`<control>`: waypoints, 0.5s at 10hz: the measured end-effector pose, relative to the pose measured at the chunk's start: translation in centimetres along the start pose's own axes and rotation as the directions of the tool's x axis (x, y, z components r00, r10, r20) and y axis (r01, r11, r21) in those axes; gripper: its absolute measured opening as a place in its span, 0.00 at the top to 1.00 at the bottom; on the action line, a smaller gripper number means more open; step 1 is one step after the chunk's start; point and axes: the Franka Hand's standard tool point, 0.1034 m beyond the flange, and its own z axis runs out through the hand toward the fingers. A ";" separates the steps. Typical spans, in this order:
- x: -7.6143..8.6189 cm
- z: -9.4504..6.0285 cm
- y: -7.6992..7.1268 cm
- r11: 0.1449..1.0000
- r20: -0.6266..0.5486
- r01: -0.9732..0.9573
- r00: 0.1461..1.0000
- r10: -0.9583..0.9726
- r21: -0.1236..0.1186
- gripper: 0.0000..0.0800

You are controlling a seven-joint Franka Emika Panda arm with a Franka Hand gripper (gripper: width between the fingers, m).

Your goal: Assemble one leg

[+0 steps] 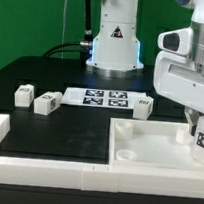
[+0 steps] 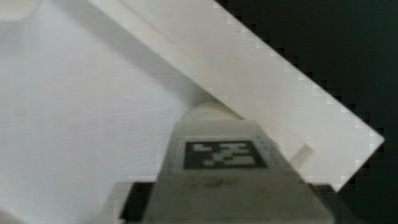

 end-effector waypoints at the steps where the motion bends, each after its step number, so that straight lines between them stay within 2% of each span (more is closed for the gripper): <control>1: 0.2 0.1 0.0 0.998 0.017 -0.063 0.998 0.062 0.013 0.64; 3: -0.1 0.1 -0.2 0.982 0.038 -0.188 0.982 0.187 0.021 0.64; 4: -0.1 0.1 -0.2 0.990 0.037 -0.140 0.990 0.139 0.023 0.55; 5: -0.1 0.1 -0.2 0.995 0.036 -0.098 0.995 0.097 0.025 0.32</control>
Offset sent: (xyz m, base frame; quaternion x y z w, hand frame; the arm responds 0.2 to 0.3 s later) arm 0.0000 0.0000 0.0000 0.0000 0.0000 0.0000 1.0000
